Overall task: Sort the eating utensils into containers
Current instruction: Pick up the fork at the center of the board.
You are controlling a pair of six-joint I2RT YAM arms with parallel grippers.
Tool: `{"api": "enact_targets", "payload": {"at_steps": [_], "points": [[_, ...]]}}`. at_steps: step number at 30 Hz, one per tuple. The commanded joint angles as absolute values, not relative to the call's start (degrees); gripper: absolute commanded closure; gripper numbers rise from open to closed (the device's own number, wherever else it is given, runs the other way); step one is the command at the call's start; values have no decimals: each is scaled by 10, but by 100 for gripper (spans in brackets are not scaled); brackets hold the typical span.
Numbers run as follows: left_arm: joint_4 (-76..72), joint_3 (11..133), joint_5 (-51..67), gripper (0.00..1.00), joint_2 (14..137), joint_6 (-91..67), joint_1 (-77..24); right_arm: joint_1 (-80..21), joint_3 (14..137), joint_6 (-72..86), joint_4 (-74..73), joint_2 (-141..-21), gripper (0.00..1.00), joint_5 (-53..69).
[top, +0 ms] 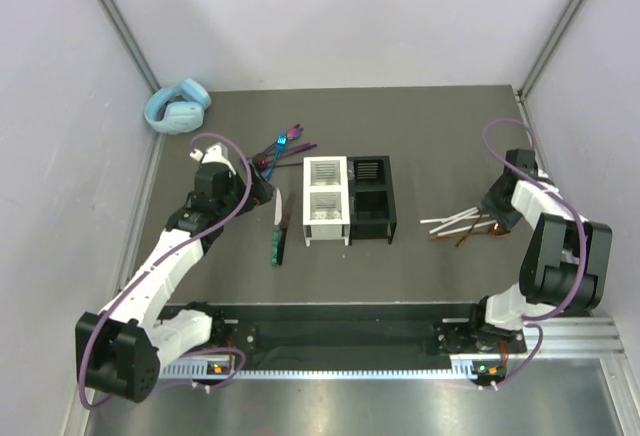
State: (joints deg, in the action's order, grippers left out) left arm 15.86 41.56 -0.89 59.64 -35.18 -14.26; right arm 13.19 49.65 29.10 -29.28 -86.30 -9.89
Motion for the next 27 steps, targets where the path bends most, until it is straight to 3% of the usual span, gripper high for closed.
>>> {"api": "enact_targets", "payload": {"at_steps": [1,18,23,27], "points": [[130,413,-4,1,594,-341,-141,134,528,281,-258,-875,51,-97],[127,413,-3,1,606,-338,-142,130,545,282,-237,-931,52,-105],[129,414,-3,1,606,-336,-141,130,541,282,-230,-943,68,-116],[126,413,-3,1,609,-335,-142,130,540,277,-222,-944,72,-113]]}}
